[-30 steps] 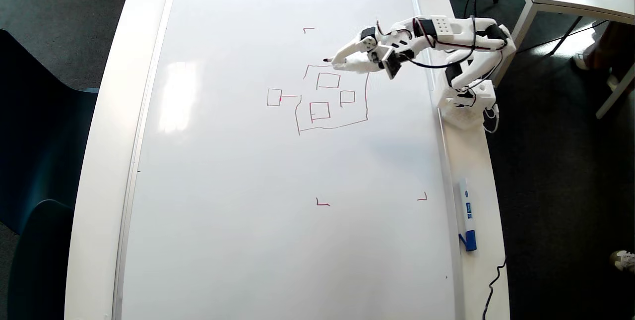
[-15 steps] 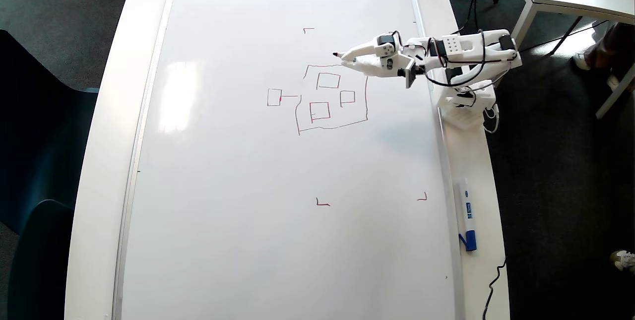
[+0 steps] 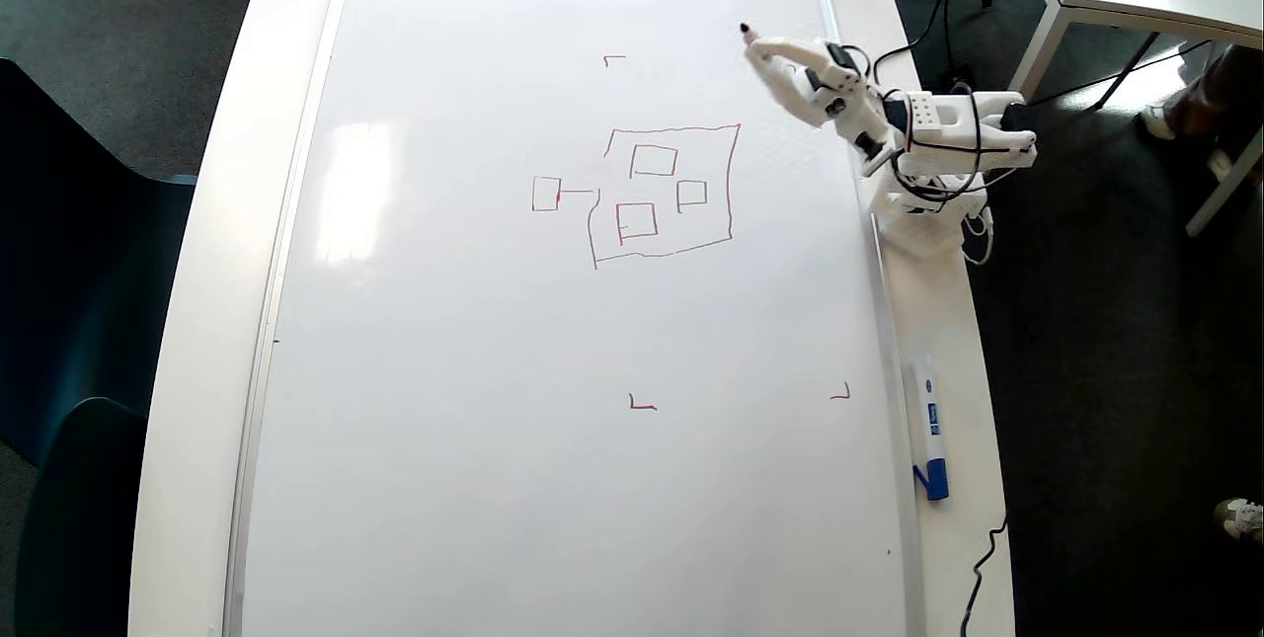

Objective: Draw on a whiteboard a robot head using a pen attached to the gripper

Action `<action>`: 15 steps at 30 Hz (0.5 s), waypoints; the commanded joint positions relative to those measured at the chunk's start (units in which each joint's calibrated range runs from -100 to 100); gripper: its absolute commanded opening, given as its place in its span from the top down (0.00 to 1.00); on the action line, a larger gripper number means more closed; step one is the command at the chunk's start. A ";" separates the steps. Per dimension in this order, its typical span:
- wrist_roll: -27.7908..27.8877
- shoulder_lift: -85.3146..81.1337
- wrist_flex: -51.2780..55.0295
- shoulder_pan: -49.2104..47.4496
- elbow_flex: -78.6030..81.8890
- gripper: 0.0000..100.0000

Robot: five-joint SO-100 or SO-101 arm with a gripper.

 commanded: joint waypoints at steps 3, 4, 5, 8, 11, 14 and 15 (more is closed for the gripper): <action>2.53 -1.46 -21.13 -0.41 0.46 0.99; 3.07 -1.63 -29.30 -0.56 0.46 0.99; 3.12 -1.71 -32.86 -0.56 0.46 0.99; 3.07 -1.71 -42.33 -0.56 0.46 0.99; 3.07 -1.80 -50.24 -0.56 0.46 0.99; 3.01 -1.88 -58.14 -0.56 0.46 0.99; 2.80 -1.96 -59.62 -0.56 0.46 0.99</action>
